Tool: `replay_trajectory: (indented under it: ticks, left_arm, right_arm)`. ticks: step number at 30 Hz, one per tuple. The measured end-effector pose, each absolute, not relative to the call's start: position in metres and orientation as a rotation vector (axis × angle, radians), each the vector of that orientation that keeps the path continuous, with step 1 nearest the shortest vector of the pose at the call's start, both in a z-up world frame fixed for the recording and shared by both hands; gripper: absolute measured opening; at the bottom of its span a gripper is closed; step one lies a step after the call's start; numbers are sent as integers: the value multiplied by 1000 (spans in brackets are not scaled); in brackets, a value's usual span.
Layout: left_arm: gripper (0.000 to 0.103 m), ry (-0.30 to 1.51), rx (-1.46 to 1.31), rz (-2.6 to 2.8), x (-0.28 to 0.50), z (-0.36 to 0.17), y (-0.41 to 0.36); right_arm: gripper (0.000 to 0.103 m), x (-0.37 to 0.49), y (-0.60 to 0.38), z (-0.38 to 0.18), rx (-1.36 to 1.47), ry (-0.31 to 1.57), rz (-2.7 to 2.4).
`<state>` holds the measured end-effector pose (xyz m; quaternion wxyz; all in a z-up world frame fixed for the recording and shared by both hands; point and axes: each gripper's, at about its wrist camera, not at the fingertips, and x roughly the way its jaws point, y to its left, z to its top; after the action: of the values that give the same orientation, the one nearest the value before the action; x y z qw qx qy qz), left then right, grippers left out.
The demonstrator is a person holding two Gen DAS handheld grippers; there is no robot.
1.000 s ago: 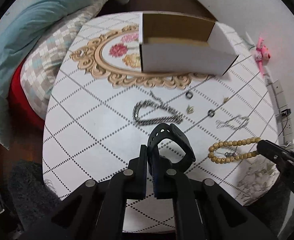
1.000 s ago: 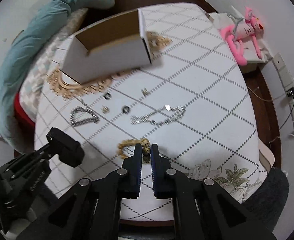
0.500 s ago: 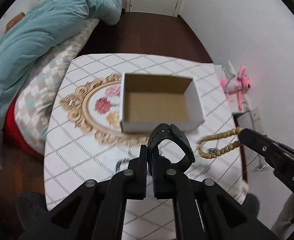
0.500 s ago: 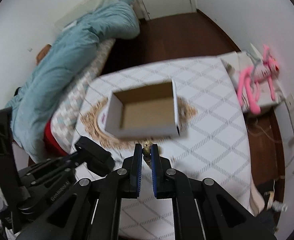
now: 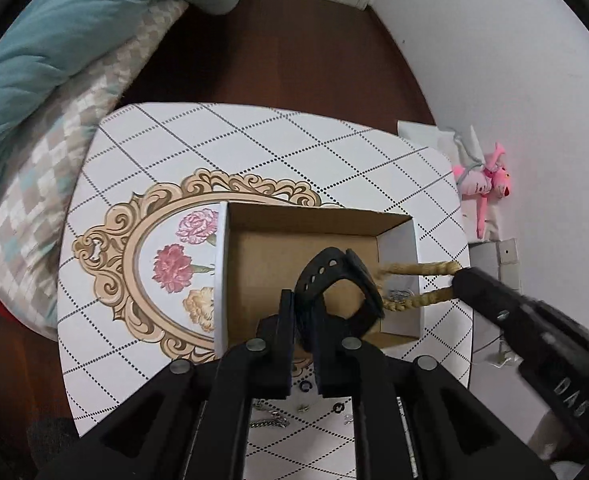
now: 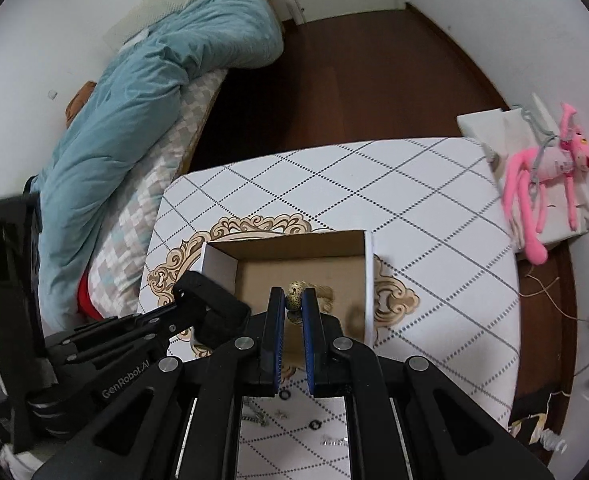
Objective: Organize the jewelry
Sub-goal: 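Carry both into the cardboard box and open both tools to release them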
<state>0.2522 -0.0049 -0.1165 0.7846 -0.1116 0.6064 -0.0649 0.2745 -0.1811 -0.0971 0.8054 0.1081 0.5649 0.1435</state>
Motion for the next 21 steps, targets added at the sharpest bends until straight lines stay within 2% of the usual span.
replay_trajectory:
  ticks: [3, 5, 7, 8, 11, 12, 14, 15, 18, 21]
  left_arm:
    - [11, 1321, -235, -124, 262, -119, -3]
    - [25, 1314, -229, -111, 264, -118, 0]
    - [74, 1292, -215, -80, 262, -115, 4]
    - [78, 1274, -214, -61, 260, -115, 8]
    - [79, 1257, -179, -28, 256, -117, 13]
    - [79, 1251, -164, -19, 255, -119, 13]
    - [90, 1217, -126, 14, 249, -122, 14]
    - [103, 1204, -109, 24, 246, -124, 13]
    - [103, 1207, -60, 49, 236, -135, 11]
    - [103, 1209, -38, 60, 228, -143, 10]
  right_arm:
    - [10, 287, -180, -115, 242, 1275, 313]
    - [20, 290, -180, -123, 232, 1296, 306]
    - [56, 290, -182, -127, 220, 1297, 293]
    - [61, 288, -184, -128, 218, 1293, 290]
    - [64, 282, -187, -129, 129, 1269, 227]
    - [74, 280, -185, -130, 91, 1263, 202]
    - [93, 274, -182, -133, 4, 1252, 147]
    - [97, 268, -179, -136, -48, 1242, 113]
    - [103, 259, -174, -147, -114, 1235, 72]
    - [103, 255, -176, -156, -121, 1233, 44]
